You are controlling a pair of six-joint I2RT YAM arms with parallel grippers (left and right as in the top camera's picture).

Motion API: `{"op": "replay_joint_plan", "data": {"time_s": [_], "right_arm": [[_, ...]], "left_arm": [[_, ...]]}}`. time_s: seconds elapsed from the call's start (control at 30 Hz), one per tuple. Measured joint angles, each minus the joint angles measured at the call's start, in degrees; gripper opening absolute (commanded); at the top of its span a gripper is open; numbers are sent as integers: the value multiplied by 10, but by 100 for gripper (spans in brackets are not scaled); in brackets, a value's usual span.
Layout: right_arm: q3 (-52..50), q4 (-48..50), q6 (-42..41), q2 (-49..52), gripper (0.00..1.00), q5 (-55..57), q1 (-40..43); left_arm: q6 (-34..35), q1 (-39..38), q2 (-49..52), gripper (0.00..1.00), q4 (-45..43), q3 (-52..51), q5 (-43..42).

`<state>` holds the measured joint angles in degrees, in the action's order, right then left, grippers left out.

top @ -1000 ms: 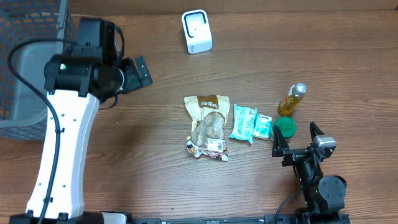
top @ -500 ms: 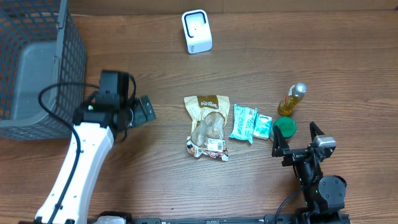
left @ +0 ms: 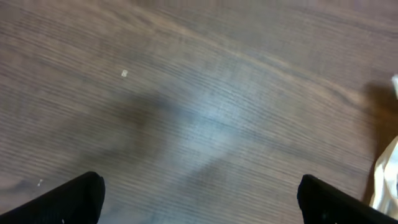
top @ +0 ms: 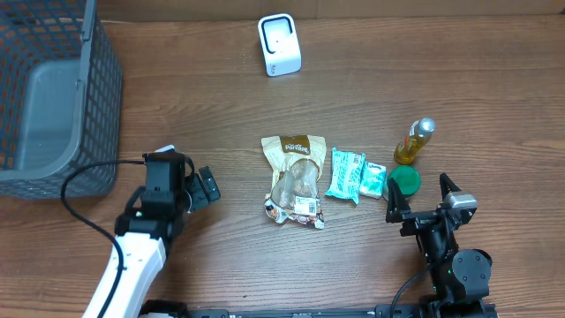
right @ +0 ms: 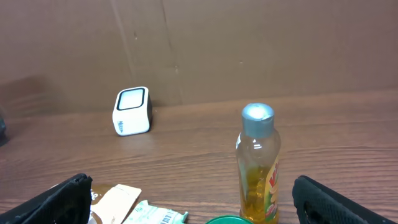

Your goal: Scan the item barcode

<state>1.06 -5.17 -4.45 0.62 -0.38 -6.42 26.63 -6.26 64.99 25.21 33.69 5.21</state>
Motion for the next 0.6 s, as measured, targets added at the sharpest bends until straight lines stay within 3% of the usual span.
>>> {"op": "replay_joint_plan", "data": {"time_s": [0.33,0.6], "right_arm": [[0,0,0,0,100,0,0],[0,0,0,0,100,0,0]], "left_arm": [[-120,0,-36,100,-170,-59,-48],[-162,0,-45,100,-186,-61,-72]]}}
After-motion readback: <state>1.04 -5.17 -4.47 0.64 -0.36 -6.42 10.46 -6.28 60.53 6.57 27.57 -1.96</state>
